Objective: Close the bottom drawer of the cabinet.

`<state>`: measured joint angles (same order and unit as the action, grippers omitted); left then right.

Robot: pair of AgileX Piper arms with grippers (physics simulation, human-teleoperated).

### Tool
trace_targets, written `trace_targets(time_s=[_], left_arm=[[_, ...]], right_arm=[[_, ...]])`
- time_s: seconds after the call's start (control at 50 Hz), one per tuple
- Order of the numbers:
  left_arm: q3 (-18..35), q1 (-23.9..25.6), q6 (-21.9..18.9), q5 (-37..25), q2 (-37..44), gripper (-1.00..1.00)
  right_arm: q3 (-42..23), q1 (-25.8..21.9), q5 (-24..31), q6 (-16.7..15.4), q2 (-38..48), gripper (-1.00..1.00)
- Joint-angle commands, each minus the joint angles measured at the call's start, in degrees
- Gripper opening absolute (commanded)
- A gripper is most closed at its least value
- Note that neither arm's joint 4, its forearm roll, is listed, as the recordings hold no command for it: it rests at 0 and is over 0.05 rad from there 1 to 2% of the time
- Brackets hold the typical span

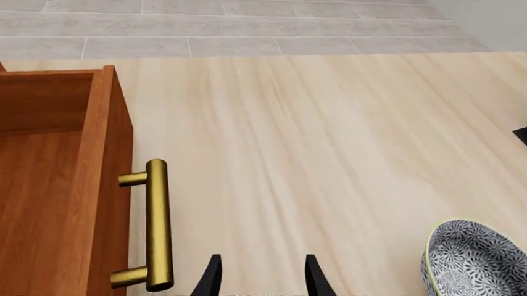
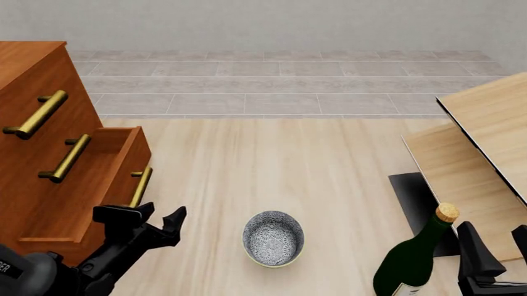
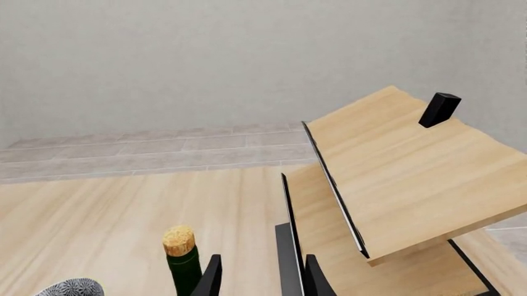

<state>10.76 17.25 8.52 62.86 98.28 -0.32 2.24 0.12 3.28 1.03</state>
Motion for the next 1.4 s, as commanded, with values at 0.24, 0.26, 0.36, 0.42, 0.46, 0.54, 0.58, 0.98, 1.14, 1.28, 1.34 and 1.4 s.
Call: trace_targets(time_s=[0.24, 0.26, 0.36, 0.42, 0.46, 0.54, 0.58, 0.98, 1.14, 1.28, 1.34, 1.4], left_arm=[[-0.58, -4.98, -3.99, 4.07, 5.5, 1.0], [-0.62, -5.2, -4.19, 4.14, 5.55, 1.0], [-0.76, -6.07, -5.39, 4.56, 5.9, 1.0], [-0.68, -6.75, -6.01, 5.07, 6.62, 1.0], [-0.63, -7.04, -6.33, 5.16, 6.92, 1.0], [-0.79, -7.66, -7.21, 5.68, 7.16, 1.0], [-0.86, -8.12, -7.65, 5.7, 7.13, 1.0], [-0.1, -13.21, -11.82, 6.8, 9.85, 1.0], [0.16, -14.53, -12.84, 6.76, 10.05, 1.0], [0.67, -15.47, -13.59, 6.89, 10.93, 1.0], [0.58, -15.72, -14.08, 6.91, 10.78, 1.0], [0.76, -15.91, -14.21, 6.91, 10.99, 1.0]], right_arm=[[0.16, 0.03, -0.44, 0.13, 0.24, 1.0], [0.17, 0.04, -0.43, 0.14, 0.22, 1.0], [0.02, 0.02, -0.21, 0.16, 0.12, 1.0], [0.05, 0.04, -0.14, 0.17, -0.03, 1.0], [0.02, 0.1, 0.02, 0.21, -0.17, 1.0], [-0.15, 0.08, 0.29, 0.21, -0.26, 1.0], [-0.08, 0.02, 0.29, 0.16, -0.34, 1.0], [0.17, -0.52, -0.01, -0.41, -0.04, 1.0], [0.04, -0.77, -0.42, -0.53, 0.58, 1.0], [0.03, -0.76, -0.45, -0.46, 0.64, 1.0], [0.05, -0.71, -0.48, -0.4, 0.65, 1.0], [0.09, -0.66, -0.36, -0.32, 0.46, 1.0]])
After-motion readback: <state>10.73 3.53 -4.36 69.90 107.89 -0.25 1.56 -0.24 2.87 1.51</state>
